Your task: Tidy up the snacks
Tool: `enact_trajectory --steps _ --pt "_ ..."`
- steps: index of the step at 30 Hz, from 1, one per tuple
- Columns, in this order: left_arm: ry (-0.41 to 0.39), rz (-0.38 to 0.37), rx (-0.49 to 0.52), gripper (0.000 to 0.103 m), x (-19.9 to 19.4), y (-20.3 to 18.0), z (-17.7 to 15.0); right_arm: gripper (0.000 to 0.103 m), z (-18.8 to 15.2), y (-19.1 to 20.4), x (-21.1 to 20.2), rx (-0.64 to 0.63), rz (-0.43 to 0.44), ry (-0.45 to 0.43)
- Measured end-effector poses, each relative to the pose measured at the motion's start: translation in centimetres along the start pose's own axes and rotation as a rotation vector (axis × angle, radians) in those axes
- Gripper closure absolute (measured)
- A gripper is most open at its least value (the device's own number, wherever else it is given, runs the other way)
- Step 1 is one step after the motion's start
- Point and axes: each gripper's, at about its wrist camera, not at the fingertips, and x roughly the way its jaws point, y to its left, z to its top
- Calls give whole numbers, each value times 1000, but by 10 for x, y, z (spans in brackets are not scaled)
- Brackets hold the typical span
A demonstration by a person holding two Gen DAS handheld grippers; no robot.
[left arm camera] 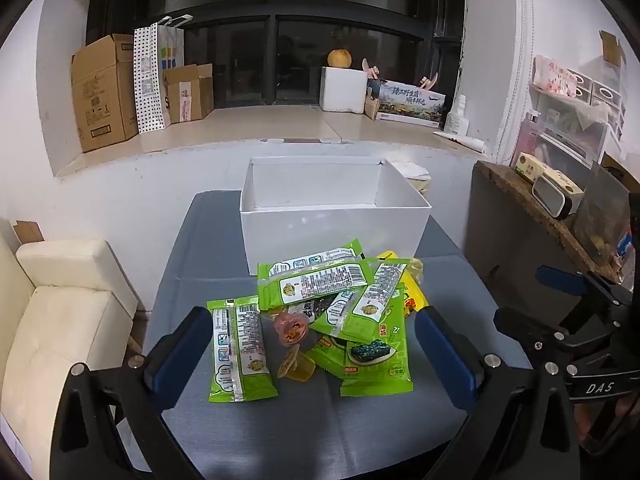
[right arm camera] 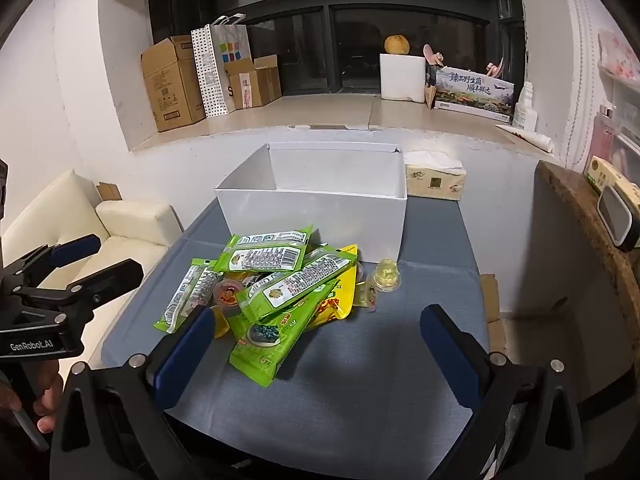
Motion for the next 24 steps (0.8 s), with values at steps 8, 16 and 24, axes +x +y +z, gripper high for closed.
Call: enact_trajectory --steps 8,16,24 --pt "1 1 4 0 -2 -1 0 0 0 0 1 1 2 5" --pt "1 -2 4 0 -1 0 -1 0 0 0 1 0 3 5" --pt "-2 -1 0 0 0 1 0 0 -1 0 1 -3 4 4"
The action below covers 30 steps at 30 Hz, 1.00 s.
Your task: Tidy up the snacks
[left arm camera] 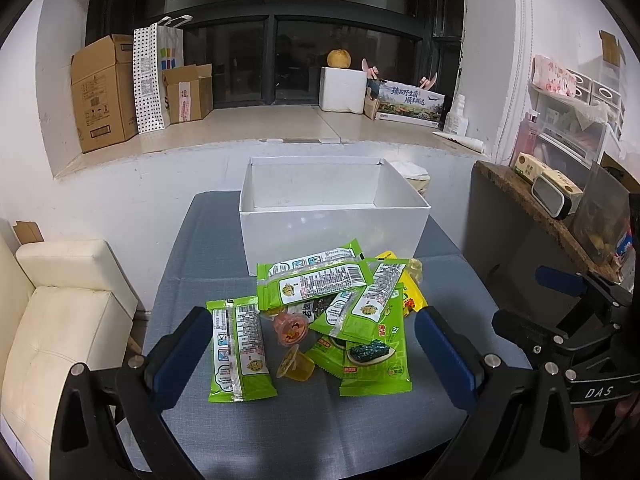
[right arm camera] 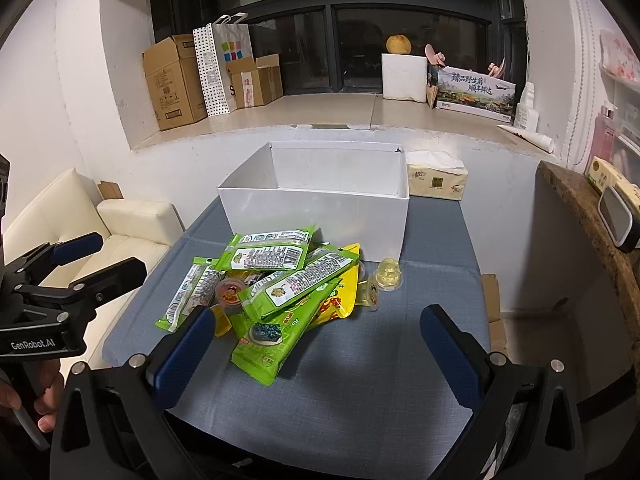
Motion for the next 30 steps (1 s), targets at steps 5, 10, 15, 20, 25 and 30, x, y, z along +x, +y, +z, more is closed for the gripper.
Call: enact_trajectory --steps 5,10,15,20,25,30 --pt "1 -5 2 0 -1 0 0 0 0 0 0 2 0 0" --pt "0 -5 4 0 -2 0 0 0 0 0 0 0 2 -1" --pt "0 -6 4 0 -3 -1 0 0 0 1 0 -1 2 0" --pt "0 -5 4 0 -3 -1 0 0 -1 1 0 -1 2 1" --pt "1 -5 5 0 -3 -1 1 0 0 1 0 -1 1 1" --pt "1 -4 7 0 -2 -2 1 0 0 2 0 -3 3 0"
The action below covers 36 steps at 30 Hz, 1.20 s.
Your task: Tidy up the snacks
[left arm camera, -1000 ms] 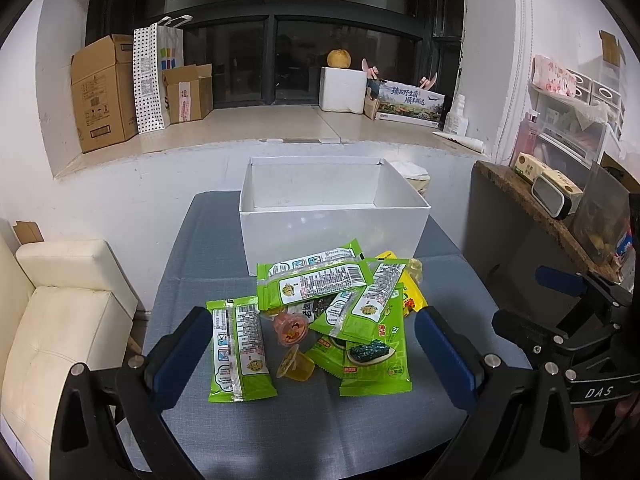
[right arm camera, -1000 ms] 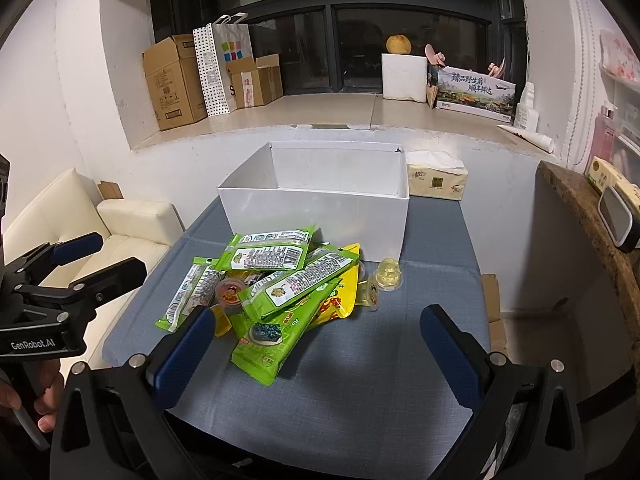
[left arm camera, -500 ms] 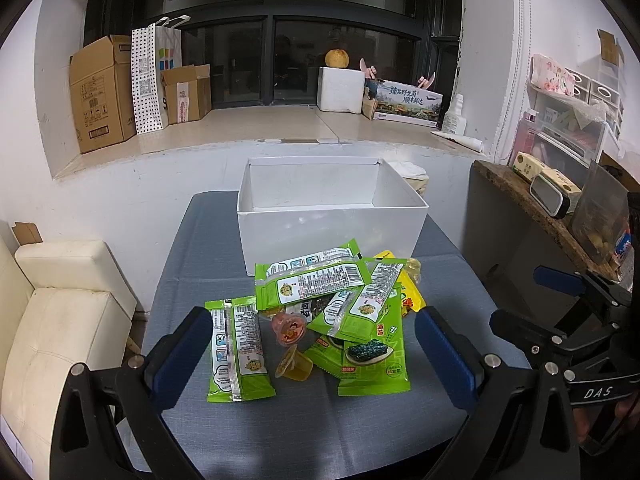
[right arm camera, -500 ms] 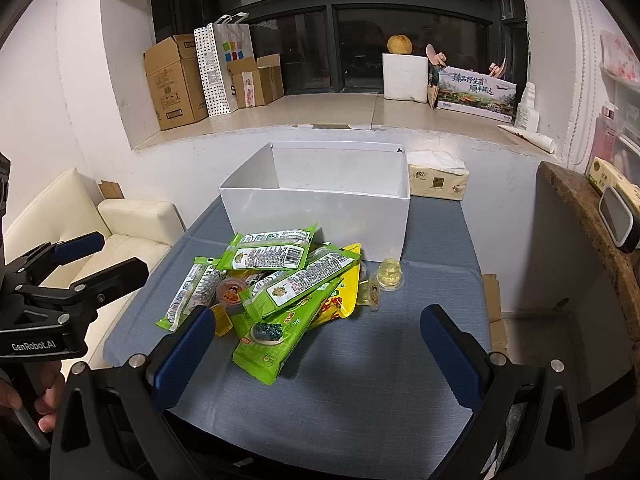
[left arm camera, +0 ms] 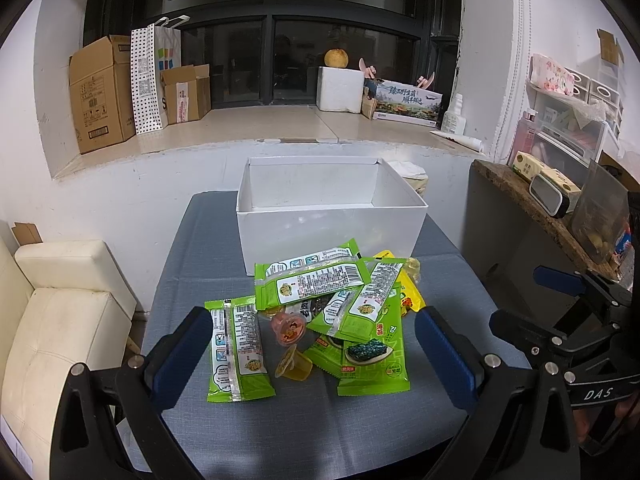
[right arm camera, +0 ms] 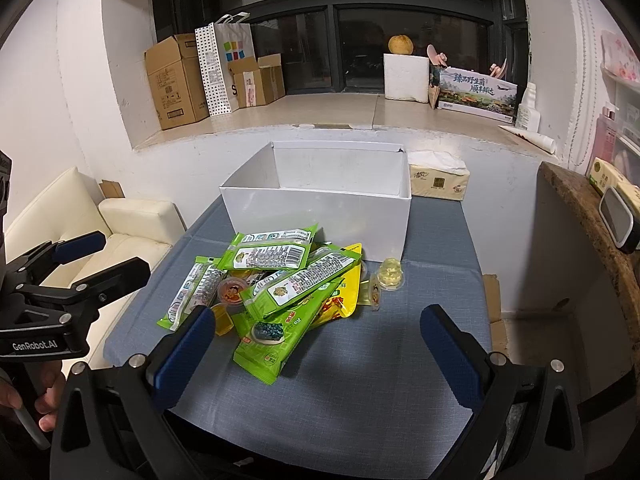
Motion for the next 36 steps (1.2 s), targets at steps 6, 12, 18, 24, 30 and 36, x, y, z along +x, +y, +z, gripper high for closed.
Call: enact_trajectory --steps 6,12,18,24,30,36 --pt "0 -2 0 0 0 0 0 0 0 1 0 -1 -1 2" --pt "0 -2 -1 0 0 0 0 0 0 1 0 -1 0 1" --pt "0 -2 -1 0 0 0 0 0 0 1 0 -2 1 2" --pt "0 -2 -1 0 0 0 0 0 -2 2 2 0 12 5" --pt "-1 -12 -23 0 1 8 -2 0 0 -4 27 45 81 44" --pt "22 -4 -47 0 8 21 -10 0 12 -14 101 167 238 163"
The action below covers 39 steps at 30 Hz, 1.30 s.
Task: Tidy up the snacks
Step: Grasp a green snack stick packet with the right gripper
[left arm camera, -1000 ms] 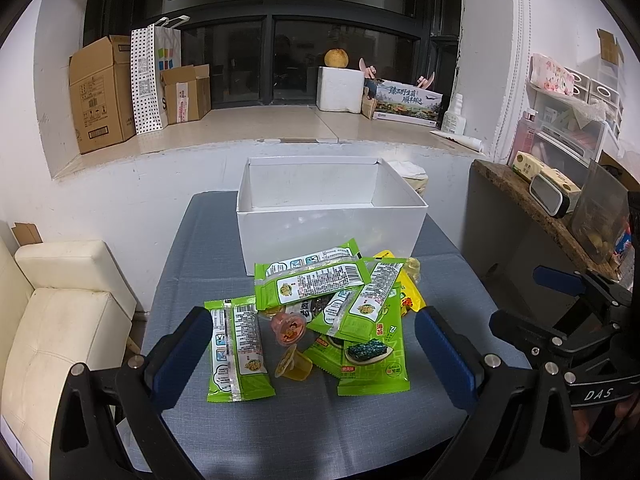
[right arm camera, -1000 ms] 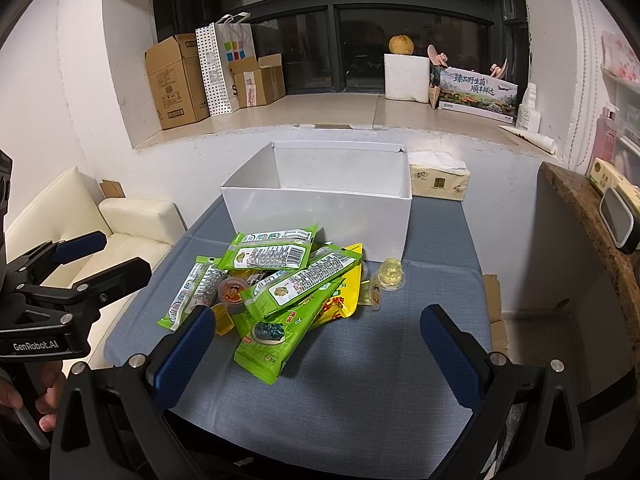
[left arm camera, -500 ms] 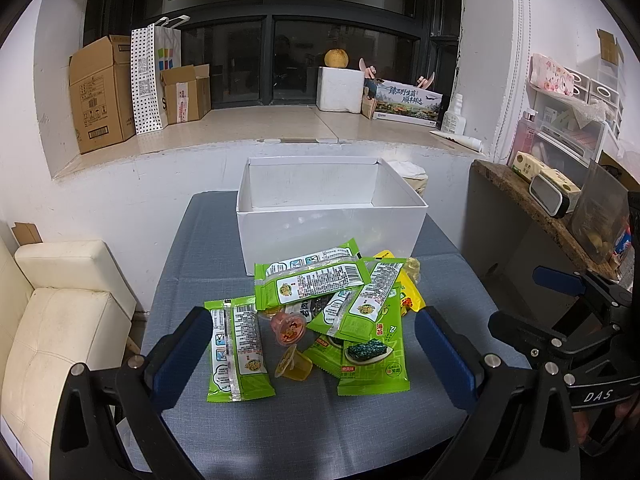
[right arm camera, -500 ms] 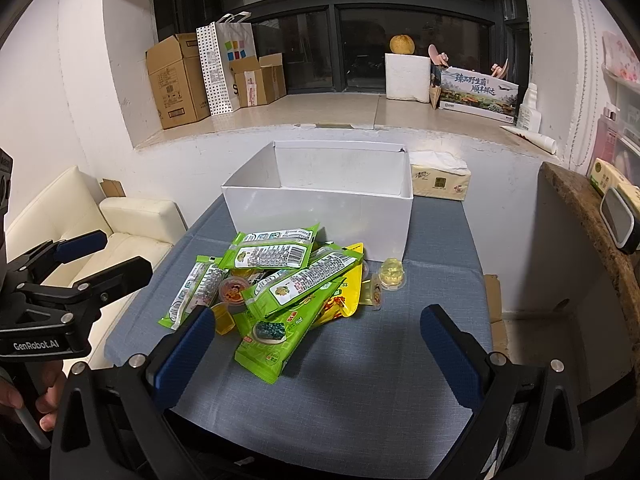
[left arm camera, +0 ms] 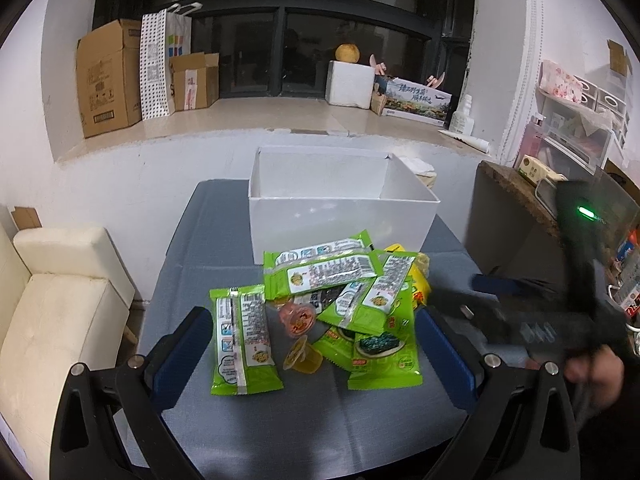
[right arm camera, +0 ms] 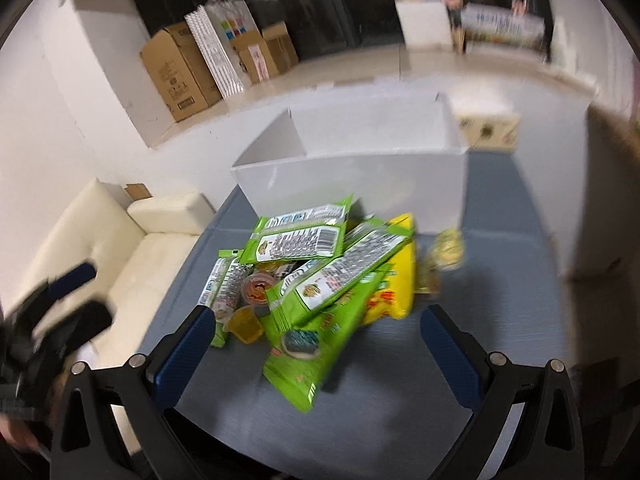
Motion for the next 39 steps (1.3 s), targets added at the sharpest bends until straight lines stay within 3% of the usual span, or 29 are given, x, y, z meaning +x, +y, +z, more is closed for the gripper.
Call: enact_trajectory --steps 9,14,15,17,23,30,34,39 --pt "15 4 -40 0 6 16 -6 2 30 -54 76 216 95 71" --pt "22 0 -44 0 9 18 -7 41 28 -68 85 296 182 87" --pt "23 0 -44 0 9 17 -7 45 26 -71 86 308 191 90" --pt "27 -2 -43 0 10 16 -7 72 22 -73 88 325 212 99" --pt "33 -4 -47 0 14 17 -9 84 17 -73 57 299 264 9" --pt "41 -43 -21 0 34 16 -10 87 26 -68 17 234 242 -75" --pt "33 -107 114 0 64 8 -7 88 28 -65 -4 224 232 -126" --pt "114 -33 269 0 117 -6 -1 89 21 -65 -39 193 206 -198"
